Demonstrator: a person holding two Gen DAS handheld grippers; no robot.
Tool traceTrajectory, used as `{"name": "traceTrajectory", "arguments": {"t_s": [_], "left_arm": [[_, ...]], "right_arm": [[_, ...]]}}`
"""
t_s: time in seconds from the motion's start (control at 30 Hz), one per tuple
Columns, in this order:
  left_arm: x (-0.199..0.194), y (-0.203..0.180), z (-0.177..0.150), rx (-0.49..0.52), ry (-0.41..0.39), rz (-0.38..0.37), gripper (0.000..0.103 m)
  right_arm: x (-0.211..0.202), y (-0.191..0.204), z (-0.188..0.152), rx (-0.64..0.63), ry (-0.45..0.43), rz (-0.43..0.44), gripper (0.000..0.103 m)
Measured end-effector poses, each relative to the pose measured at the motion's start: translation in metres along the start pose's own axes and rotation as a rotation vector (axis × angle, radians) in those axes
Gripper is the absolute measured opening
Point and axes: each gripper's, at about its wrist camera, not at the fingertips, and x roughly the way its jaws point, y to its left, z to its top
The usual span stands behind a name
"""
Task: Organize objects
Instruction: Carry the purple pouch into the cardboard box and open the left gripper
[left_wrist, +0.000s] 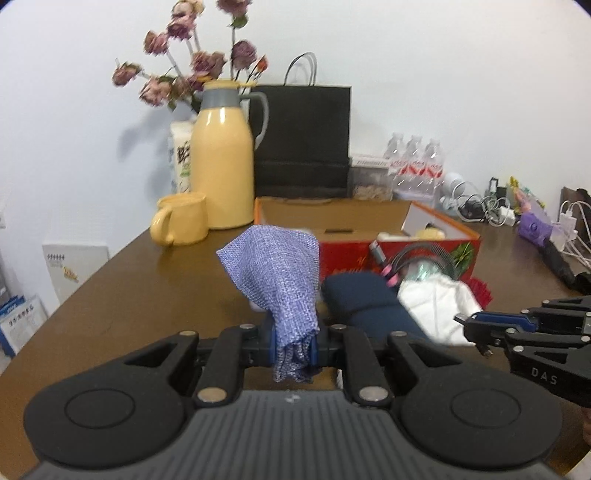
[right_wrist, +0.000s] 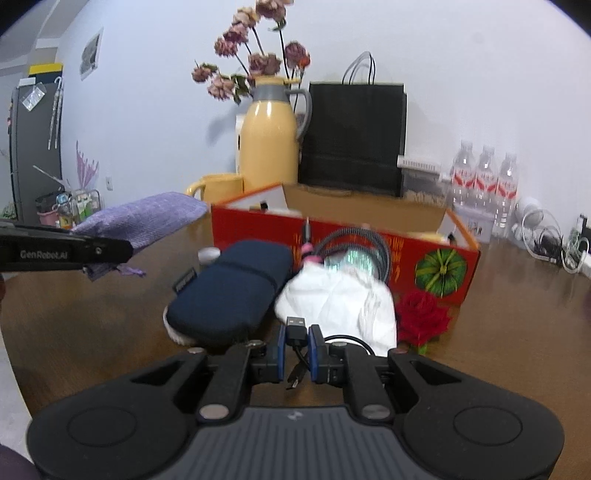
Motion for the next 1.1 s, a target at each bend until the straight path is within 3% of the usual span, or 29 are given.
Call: {"name": "traceTrajectory", "arguments": {"t_s": [0.3, 0.7, 1.1], "left_arm": [[0.033, -0.015, 0.039, -0.028, -0.019, -0.049, 0.016], [0.101, -0.032, 0.081, -0.078, -0.009, -0.070, 0.016], [0.189, -0.045, 0.116, -0.100, 0.035, -0.057, 0.016]], "right_arm": [[0.013, -0.007, 0.037, -0.006, -0.072, -0.023, 0.012], [0.062, -0.031, 0.090, 0.038, -0.150, -0.078, 0.012], [0.147, -0.076, 0.127, 0.131, -0.119, -0.132, 0.012]]}}
